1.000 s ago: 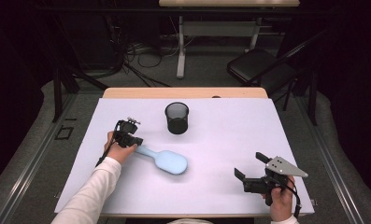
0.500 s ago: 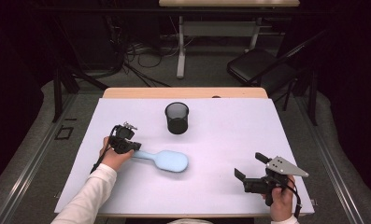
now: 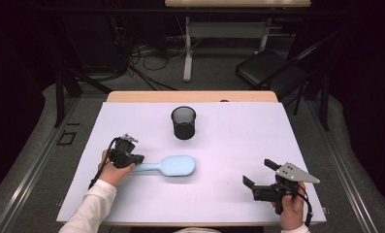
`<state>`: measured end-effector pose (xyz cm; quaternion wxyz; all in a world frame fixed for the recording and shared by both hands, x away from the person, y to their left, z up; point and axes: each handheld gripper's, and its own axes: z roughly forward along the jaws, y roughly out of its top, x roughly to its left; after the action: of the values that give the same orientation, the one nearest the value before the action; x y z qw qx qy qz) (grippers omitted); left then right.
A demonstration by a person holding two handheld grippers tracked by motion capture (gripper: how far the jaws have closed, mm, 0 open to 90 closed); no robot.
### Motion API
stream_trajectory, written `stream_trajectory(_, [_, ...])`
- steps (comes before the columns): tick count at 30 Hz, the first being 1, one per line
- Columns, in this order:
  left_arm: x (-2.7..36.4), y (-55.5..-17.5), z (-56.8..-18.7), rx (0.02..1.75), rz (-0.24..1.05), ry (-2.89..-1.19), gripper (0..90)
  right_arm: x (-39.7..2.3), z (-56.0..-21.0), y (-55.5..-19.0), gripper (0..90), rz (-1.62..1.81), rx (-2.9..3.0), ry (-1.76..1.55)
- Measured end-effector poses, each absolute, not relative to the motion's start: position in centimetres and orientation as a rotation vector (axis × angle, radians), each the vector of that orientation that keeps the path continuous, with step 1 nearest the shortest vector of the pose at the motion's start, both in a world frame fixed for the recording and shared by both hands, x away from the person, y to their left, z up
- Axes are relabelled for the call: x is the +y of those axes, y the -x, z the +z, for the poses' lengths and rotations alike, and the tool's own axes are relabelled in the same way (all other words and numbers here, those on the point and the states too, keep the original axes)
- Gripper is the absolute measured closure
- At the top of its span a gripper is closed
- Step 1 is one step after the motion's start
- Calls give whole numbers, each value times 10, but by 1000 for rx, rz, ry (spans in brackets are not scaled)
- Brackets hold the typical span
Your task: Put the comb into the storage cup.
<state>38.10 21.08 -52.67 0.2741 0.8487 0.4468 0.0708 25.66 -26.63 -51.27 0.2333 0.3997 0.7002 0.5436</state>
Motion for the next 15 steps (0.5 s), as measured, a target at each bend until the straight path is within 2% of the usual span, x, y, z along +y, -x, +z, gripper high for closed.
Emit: stream_trajectory(15, [212,-353,-526,1147,200,-2267,900,-266,-512,-255,0,1493,1932,-1091])
